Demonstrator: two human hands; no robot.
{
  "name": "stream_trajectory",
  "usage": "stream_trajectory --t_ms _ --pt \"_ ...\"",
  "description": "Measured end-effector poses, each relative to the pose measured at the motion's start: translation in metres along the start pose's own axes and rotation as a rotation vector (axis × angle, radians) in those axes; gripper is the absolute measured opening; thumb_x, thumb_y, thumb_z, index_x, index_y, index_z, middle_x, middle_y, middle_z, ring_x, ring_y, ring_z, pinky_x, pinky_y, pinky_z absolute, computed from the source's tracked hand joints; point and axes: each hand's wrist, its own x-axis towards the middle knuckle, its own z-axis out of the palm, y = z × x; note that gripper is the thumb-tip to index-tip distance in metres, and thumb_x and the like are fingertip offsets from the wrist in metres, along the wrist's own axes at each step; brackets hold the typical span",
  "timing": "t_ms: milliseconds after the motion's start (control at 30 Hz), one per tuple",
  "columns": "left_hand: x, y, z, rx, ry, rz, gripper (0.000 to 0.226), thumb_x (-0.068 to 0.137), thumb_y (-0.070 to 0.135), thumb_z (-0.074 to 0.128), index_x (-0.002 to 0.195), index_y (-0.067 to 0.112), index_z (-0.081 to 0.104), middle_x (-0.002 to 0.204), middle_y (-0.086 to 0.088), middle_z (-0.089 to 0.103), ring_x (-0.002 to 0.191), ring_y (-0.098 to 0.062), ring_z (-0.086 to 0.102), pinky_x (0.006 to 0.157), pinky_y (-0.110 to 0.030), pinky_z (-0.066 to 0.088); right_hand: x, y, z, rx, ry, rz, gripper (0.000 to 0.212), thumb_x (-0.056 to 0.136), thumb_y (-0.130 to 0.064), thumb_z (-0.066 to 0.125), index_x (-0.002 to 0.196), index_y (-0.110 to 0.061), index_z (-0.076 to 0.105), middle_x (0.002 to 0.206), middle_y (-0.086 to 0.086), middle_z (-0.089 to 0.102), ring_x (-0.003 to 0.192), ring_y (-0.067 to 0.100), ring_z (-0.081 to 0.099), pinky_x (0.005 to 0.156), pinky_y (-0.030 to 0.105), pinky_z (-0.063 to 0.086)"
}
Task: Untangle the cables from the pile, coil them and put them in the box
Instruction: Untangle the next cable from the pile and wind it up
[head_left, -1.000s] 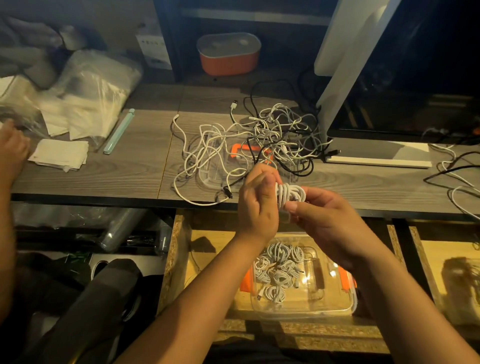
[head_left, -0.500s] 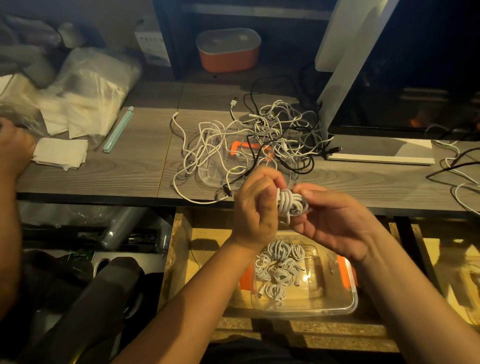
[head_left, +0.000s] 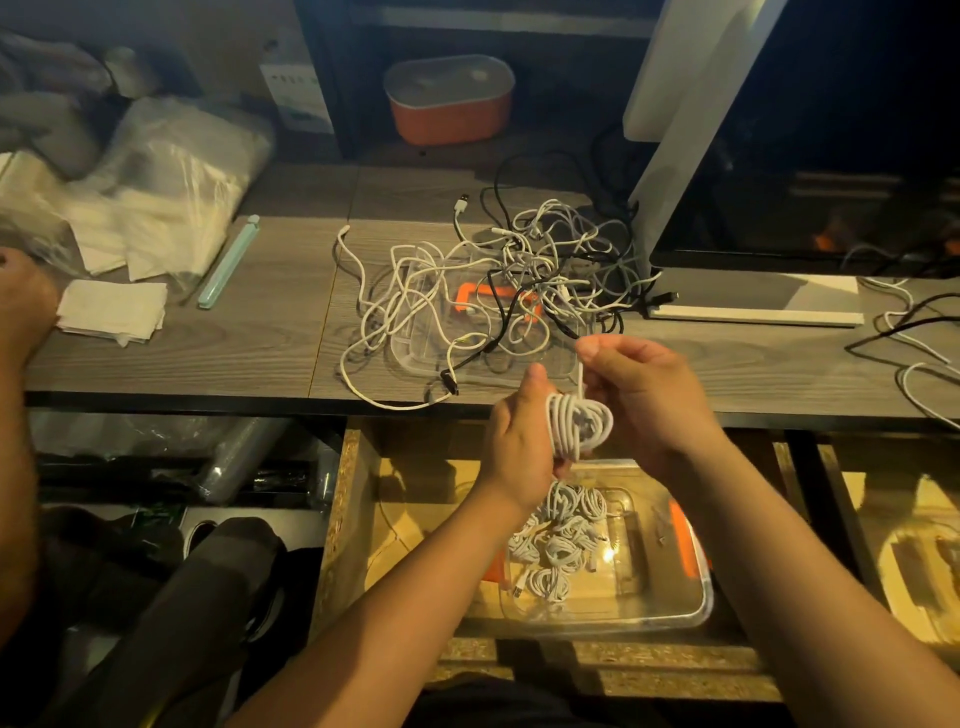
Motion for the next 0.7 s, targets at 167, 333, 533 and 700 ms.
stream_trajectory --t_ms 167,333,533,700 --pt "0.006 0.008 -0.001 -0.014 0.243 0.093 0.054 0.096 0.045 0.036 0.055 0.020 0.059 0.042 0.006 0.054 0.039 -0.009 0.050 0.039 -0.019 0.036 -0.009 0.013 0.011 0.029 -0.182 0.057 0.037 0.087 -0.036 0.056 0.097 -0.001 0.060 0.083 0.017 0.046 0.071 0.028 0.040 0.065 0.030 0.043" --pt "0.006 0.014 -0.005 0.042 0.248 0.201 0.058 0.096 0.047 0.042 0.047 0.022 0.059 0.042 0.011 0.055 0.043 -0.004 0.053 0.047 -0.023 0.043 -0.015 0.014 0.009 0.141 -0.316 0.107 0.030 0.079 -0.020 0.059 0.094 0.005 0.064 0.077 0.014 0.055 0.066 0.016 0.051 0.058 0.023 0.051" --pt "0.008 0.024 -0.001 -0.008 0.156 -0.040 0.042 0.098 0.038 0.039 0.064 0.018 0.052 0.044 0.010 0.055 0.045 -0.004 0.054 0.039 -0.016 0.040 -0.014 0.013 0.013 0.223 -0.146 0.009 0.010 0.074 -0.009 0.062 0.083 -0.004 0.062 0.065 0.002 0.061 0.055 0.013 0.054 0.043 0.023 0.048" --pt "0.011 0.014 -0.008 0.161 -0.113 -0.054 0.050 0.100 0.043 0.029 0.080 0.011 0.062 0.052 0.001 0.059 0.037 -0.007 0.050 0.037 -0.013 0.035 -0.007 0.015 0.013 0.171 -0.066 -0.030 0.006 0.083 -0.004 0.061 0.079 0.000 0.059 0.059 0.009 0.059 0.042 0.021 0.054 0.034 0.026 0.045"
